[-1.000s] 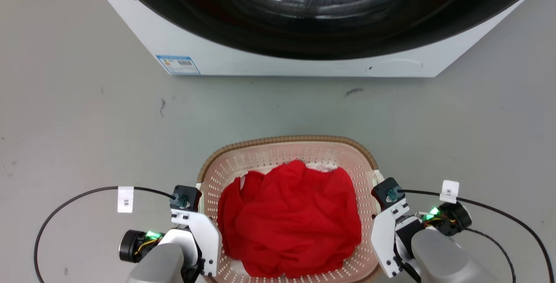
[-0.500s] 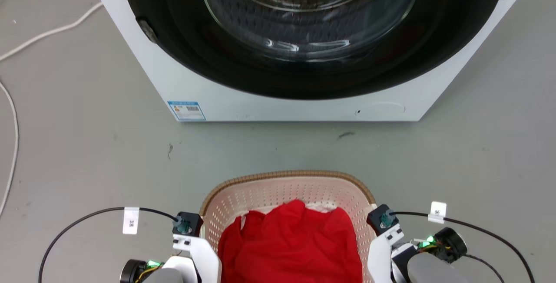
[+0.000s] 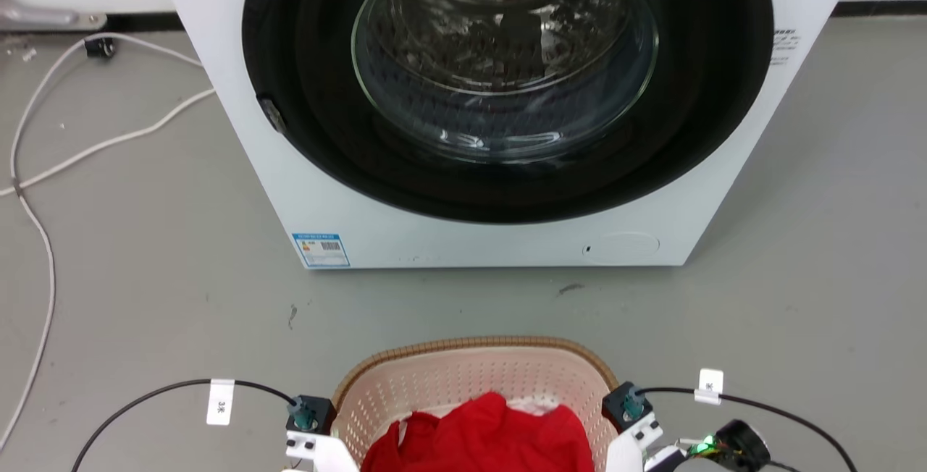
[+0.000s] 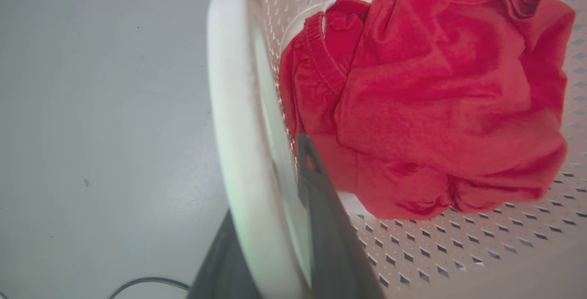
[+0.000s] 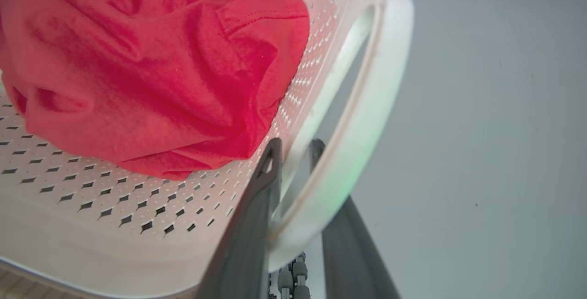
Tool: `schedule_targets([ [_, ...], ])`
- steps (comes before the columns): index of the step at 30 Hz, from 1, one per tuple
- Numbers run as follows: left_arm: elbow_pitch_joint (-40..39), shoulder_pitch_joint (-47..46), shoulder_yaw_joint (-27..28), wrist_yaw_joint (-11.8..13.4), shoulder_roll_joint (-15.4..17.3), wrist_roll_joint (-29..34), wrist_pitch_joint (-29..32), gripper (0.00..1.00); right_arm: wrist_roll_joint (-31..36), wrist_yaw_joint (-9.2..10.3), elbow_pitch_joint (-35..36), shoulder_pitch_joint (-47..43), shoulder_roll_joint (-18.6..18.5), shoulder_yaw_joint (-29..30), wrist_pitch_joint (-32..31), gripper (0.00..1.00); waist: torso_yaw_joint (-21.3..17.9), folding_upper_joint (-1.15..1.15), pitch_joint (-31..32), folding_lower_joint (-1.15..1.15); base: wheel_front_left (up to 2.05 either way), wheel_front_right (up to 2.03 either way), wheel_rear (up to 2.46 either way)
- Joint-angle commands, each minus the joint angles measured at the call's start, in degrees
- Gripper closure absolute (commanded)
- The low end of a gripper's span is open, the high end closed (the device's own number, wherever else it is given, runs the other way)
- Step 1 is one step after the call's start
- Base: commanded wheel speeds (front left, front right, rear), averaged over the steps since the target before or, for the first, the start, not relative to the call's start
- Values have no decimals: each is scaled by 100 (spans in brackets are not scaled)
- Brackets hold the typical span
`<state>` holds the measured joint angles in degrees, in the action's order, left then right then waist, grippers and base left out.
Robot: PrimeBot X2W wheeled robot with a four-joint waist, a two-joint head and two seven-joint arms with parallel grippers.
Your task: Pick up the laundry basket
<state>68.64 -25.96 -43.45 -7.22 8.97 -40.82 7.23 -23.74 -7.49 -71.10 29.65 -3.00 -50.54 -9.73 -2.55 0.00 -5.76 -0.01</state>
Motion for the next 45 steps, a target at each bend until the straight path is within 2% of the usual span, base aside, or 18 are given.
schedule_targets([
  [1,-78,73,-89,-43,-4,-46,37,100,-61,-1,37,-124,23,-121,-29,100,-27,0,165,1,0,0,0],
  [16,-96,109,-606,-44,29,-567,248,100,-728,-1,42,-157,-88,-789,-286,100,-84,0,554,1,0,0,0],
  [45,-40,-3,-1275,-45,94,-1230,302,100,-1626,-1,62,-43,-195,-1661,-395,100,-74,0,674,1,0,0,0],
])
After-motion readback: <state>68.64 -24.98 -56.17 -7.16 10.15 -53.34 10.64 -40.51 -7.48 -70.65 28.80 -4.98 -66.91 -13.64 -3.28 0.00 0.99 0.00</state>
